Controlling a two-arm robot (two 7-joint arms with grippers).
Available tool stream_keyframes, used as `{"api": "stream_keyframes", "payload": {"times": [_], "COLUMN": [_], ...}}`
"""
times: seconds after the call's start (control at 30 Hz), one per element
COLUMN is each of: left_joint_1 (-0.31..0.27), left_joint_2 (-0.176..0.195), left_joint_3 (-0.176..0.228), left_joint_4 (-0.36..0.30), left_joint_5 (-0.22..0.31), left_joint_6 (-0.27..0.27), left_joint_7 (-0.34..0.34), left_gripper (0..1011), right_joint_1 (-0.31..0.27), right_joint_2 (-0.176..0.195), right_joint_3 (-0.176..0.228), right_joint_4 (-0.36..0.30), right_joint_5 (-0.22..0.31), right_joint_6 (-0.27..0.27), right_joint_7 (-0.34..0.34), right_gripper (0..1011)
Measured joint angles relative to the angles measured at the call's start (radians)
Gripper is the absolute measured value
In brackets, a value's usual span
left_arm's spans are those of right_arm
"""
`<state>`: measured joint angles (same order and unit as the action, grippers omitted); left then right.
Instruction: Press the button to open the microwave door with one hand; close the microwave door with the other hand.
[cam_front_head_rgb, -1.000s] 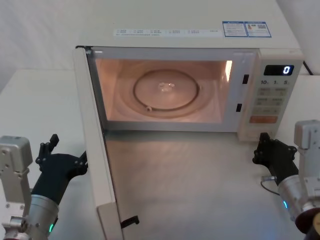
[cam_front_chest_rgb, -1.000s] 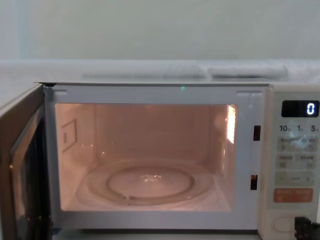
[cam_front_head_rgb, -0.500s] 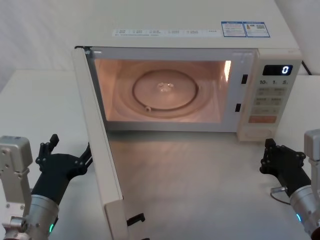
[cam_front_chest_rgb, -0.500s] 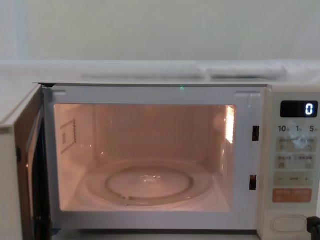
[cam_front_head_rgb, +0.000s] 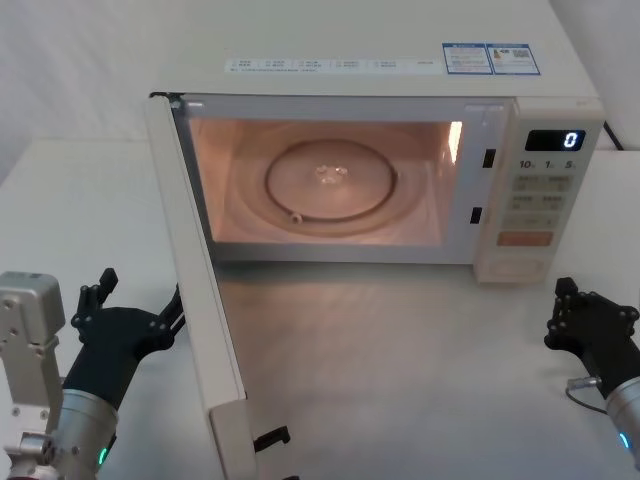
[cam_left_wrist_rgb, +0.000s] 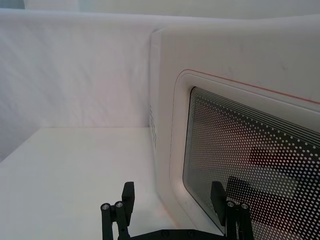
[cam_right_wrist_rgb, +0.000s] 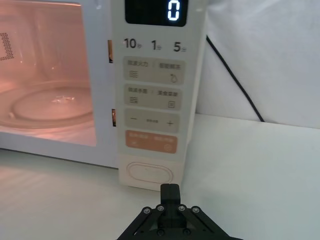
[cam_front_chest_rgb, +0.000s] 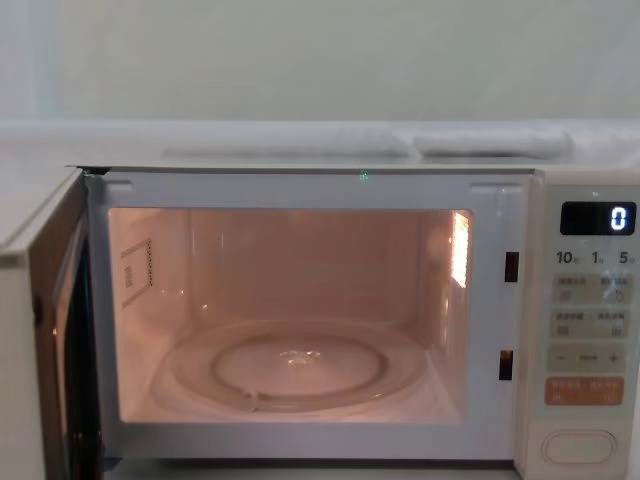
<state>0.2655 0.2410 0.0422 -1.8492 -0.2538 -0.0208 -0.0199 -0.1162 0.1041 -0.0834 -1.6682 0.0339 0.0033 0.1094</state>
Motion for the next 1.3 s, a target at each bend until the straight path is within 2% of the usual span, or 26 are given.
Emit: {"api": "stream_keyframes", "payload": {"times": [0.3,0.4,0.47,0.6,0.63,0.73,0.83,0.9,1.1,1.13,1.3], "left_joint_1": [0.0,0.0,0.0,0.0,0.0,0.0,0.0,0.0,0.0,0.0,0.0], "left_joint_2": [0.0,0.0,0.0,0.0,0.0,0.0,0.0,0.0,0.0,0.0,0.0], "left_joint_3": [0.0,0.0,0.0,0.0,0.0,0.0,0.0,0.0,0.0,0.0,0.0], "left_joint_4": [0.0,0.0,0.0,0.0,0.0,0.0,0.0,0.0,0.0,0.0,0.0], "left_joint_5": [0.0,0.0,0.0,0.0,0.0,0.0,0.0,0.0,0.0,0.0,0.0], "left_joint_6": [0.0,0.0,0.0,0.0,0.0,0.0,0.0,0.0,0.0,0.0,0.0], "left_joint_7": [0.0,0.0,0.0,0.0,0.0,0.0,0.0,0.0,0.0,0.0,0.0], "left_gripper": [1001,1001,1001,1001,1001,1001,1001,1001,1001,1001,1001], "right_joint_1": [-0.014,-0.015,-0.015,-0.015,-0.015,-0.016,-0.016,-0.016,-0.016,-0.015,-0.015], "right_joint_2": [0.013,0.015,0.013,0.012,0.012,0.013,0.013,0.013,0.014,0.014,0.014], "right_joint_3": [0.023,0.031,0.038,0.039,0.039,0.038,0.037,0.037,0.036,0.036,0.035], "right_joint_4": [-0.012,-0.013,-0.014,-0.014,-0.014,-0.014,-0.014,-0.015,-0.015,-0.015,-0.015], "right_joint_5": [0.017,0.019,0.021,0.022,0.022,0.022,0.022,0.022,0.021,0.021,0.021], "right_joint_6": [-0.018,-0.017,-0.012,-0.012,-0.011,-0.012,-0.011,-0.011,-0.012,-0.012,-0.012], "right_joint_7": [0.003,0.001,-0.004,-0.006,-0.006,-0.006,-0.006,-0.006,-0.004,-0.004,-0.004], "right_gripper": [2,48,129,197,252,311,449,482,715,715,867]}}
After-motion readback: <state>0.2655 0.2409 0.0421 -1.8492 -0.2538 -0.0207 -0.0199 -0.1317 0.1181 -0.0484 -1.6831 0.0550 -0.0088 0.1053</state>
